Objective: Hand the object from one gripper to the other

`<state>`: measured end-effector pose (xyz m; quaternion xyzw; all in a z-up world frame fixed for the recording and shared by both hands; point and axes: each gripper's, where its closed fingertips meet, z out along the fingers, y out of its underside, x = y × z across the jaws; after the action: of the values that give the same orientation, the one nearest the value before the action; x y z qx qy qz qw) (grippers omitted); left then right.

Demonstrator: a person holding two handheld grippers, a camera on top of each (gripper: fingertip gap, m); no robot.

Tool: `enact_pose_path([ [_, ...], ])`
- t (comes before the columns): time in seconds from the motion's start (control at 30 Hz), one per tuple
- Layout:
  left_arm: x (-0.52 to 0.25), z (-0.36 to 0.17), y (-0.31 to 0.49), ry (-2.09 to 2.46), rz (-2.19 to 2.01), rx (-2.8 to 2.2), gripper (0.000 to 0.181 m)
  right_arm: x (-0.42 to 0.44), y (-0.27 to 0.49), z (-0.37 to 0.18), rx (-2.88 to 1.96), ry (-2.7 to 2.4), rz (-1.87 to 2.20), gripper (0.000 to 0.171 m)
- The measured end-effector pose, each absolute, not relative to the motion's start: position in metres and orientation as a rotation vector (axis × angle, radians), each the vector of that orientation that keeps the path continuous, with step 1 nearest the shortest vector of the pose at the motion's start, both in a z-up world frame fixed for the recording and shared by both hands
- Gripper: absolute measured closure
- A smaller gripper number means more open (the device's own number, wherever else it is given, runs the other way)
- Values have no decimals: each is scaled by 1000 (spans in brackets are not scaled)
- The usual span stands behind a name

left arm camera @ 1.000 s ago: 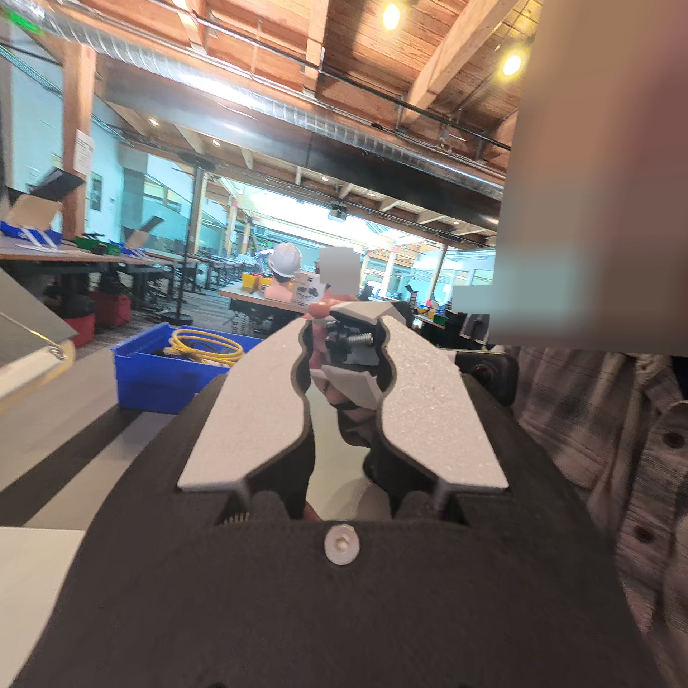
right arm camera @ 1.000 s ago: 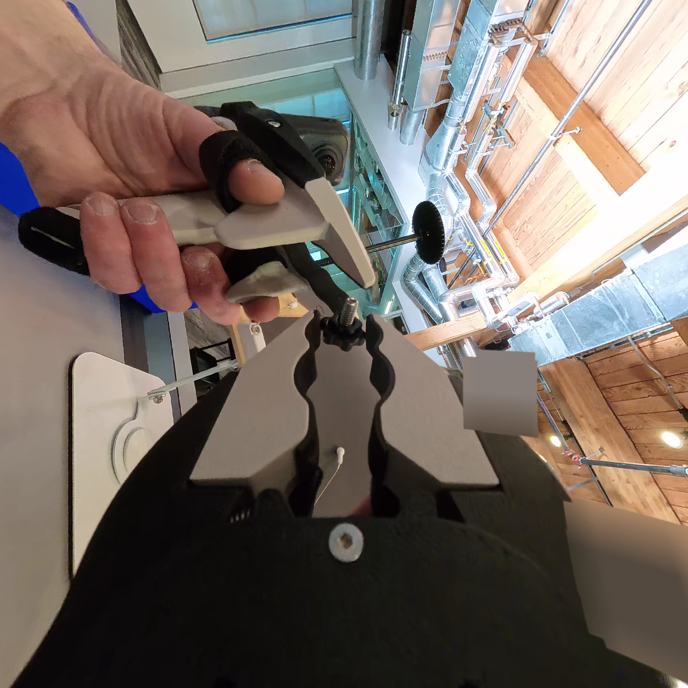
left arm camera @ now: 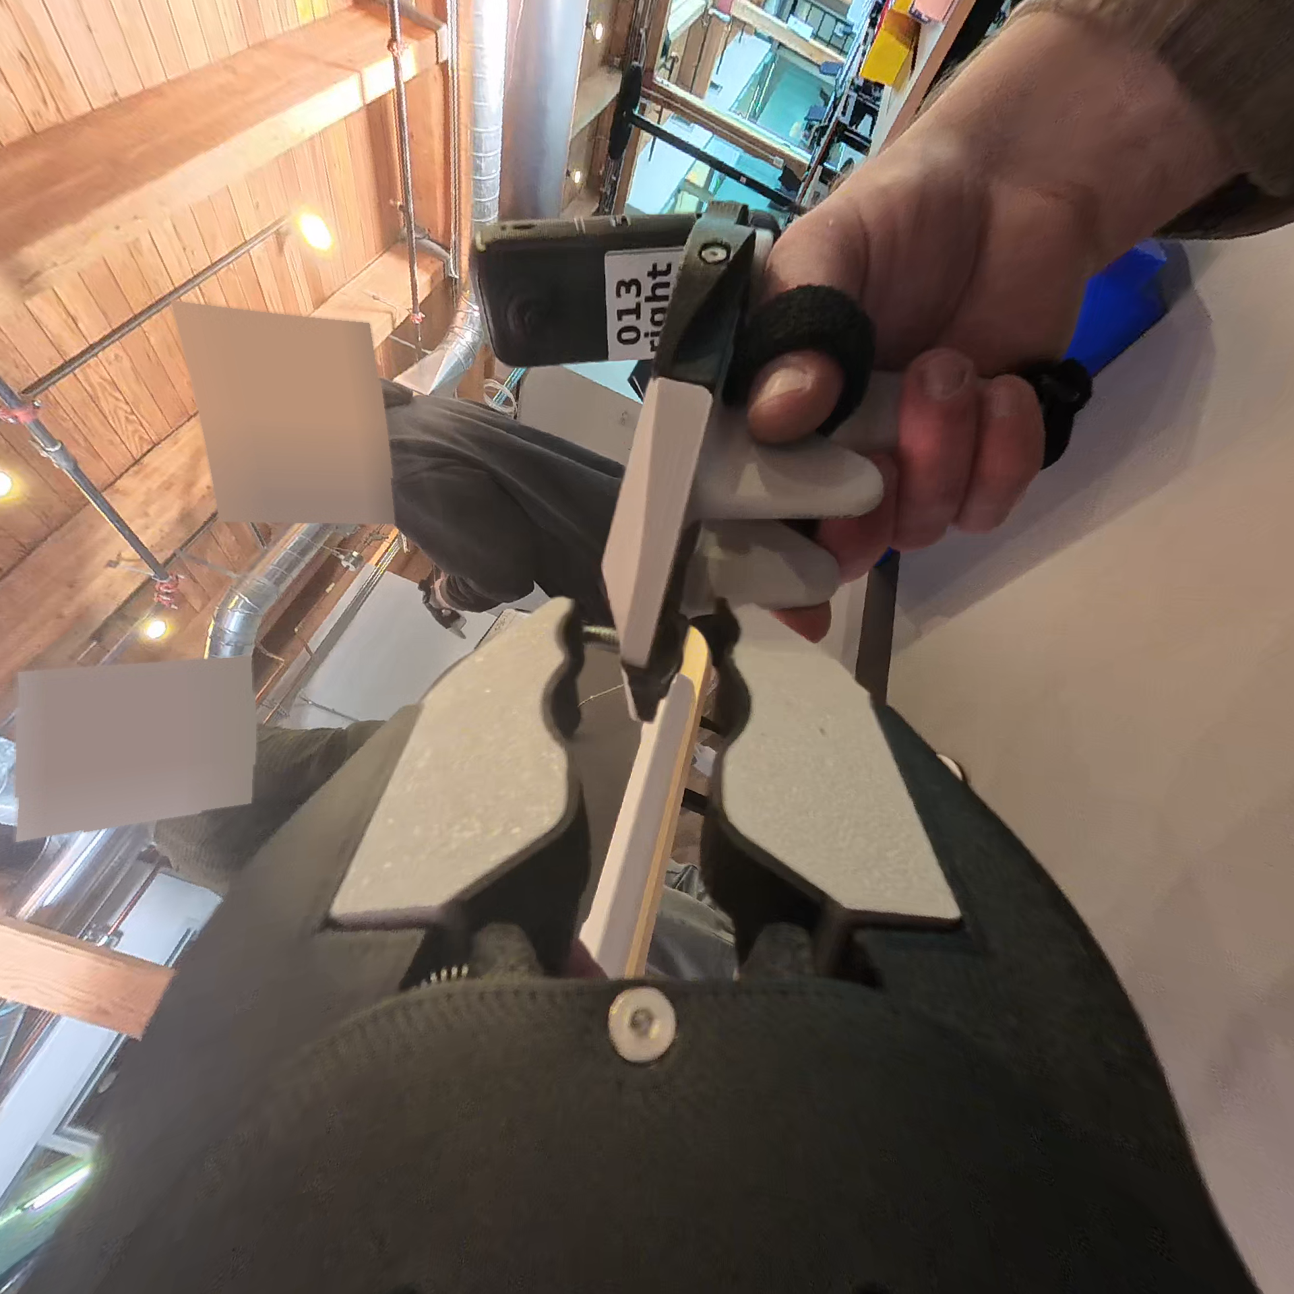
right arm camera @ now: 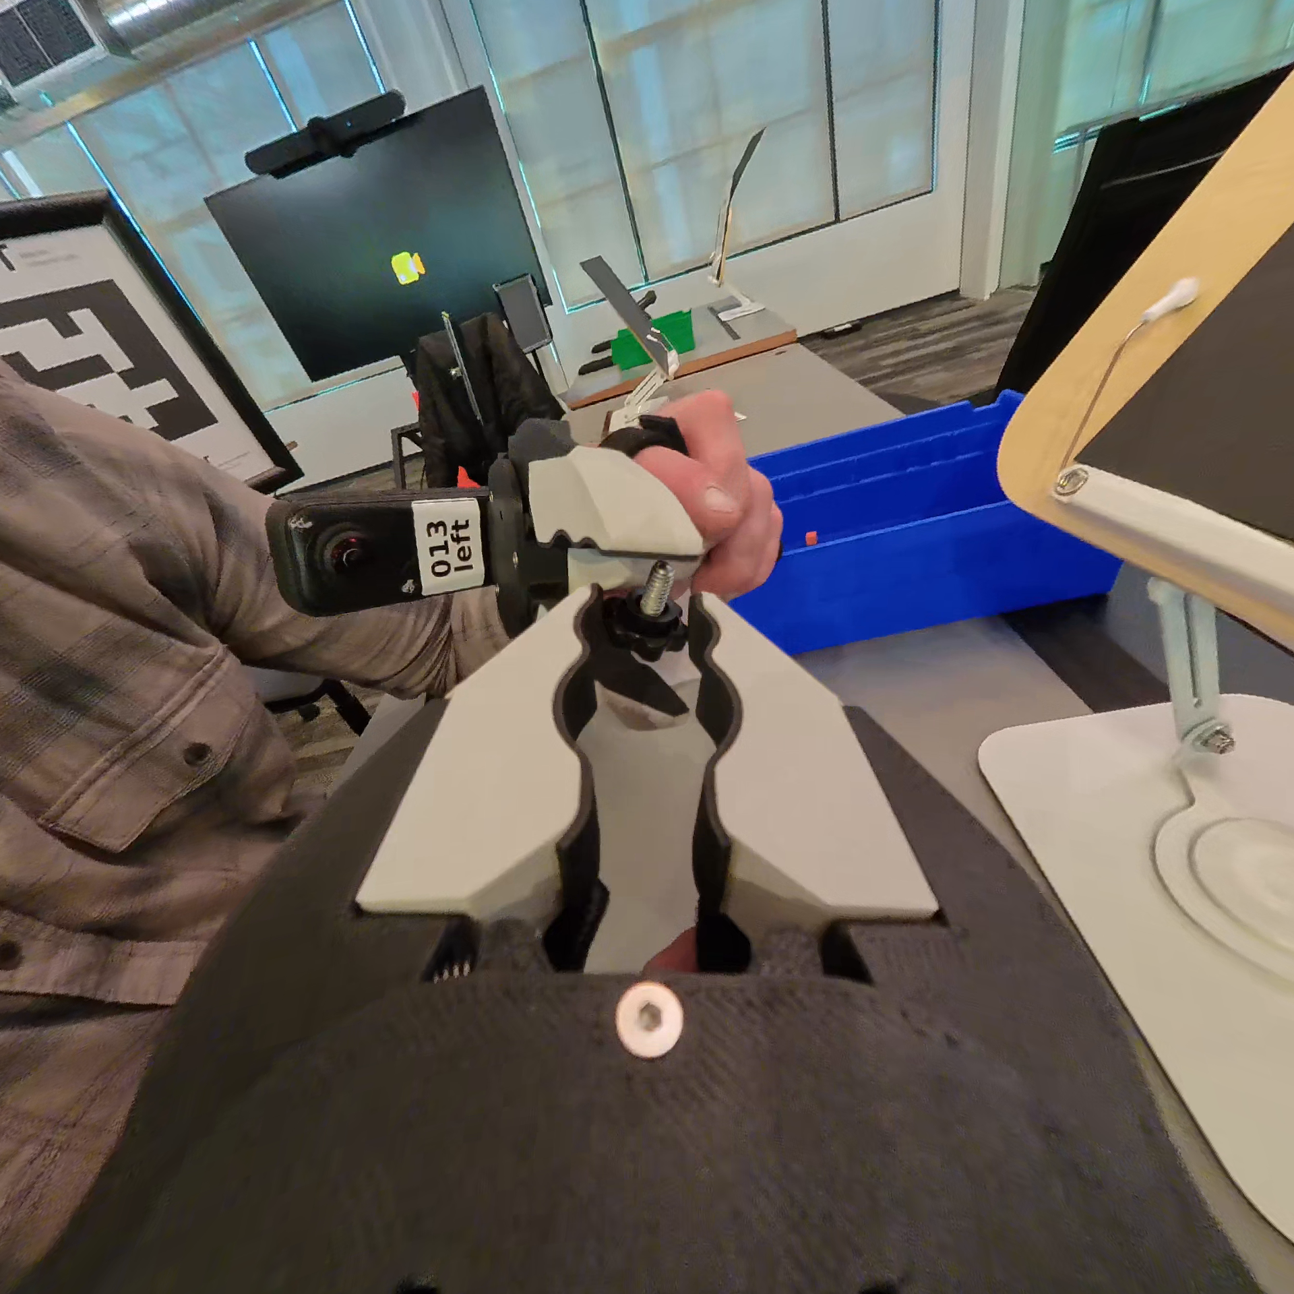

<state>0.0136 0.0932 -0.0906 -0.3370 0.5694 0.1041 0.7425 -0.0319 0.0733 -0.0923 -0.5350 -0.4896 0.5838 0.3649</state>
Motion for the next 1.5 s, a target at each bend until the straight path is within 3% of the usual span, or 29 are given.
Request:
enact_pose_path([
  [0.07,13,-90,93,1247,230,-733,154,-31,72,-95,-1383,-1275,1508,150],
  [0.33,13,-89,93,1235,243,-733,155,-31,72,-94,-1378,-1263,1525,150],
  [0.47,5,-83,105,1181,325,-771,155,-31,87,-95,-1409,-1218,1396,135],
  [0.93,-2,-89,124,1161,569,-828,155,-34,107,-88,-1447,-1054,1215,168],
  [1.13,-4,-85,123,1136,554,-827,155,-34,106,-85,-1416,-1036,1231,169],
  [1.3,-5,-76,118,1081,282,-925,145,-27,108,-72,-1337,-1012,1250,169],
  [1.5,-12,-53,109,878,-521,-1152,138,-8,106,-44,-1121,-955,1325,169],
])
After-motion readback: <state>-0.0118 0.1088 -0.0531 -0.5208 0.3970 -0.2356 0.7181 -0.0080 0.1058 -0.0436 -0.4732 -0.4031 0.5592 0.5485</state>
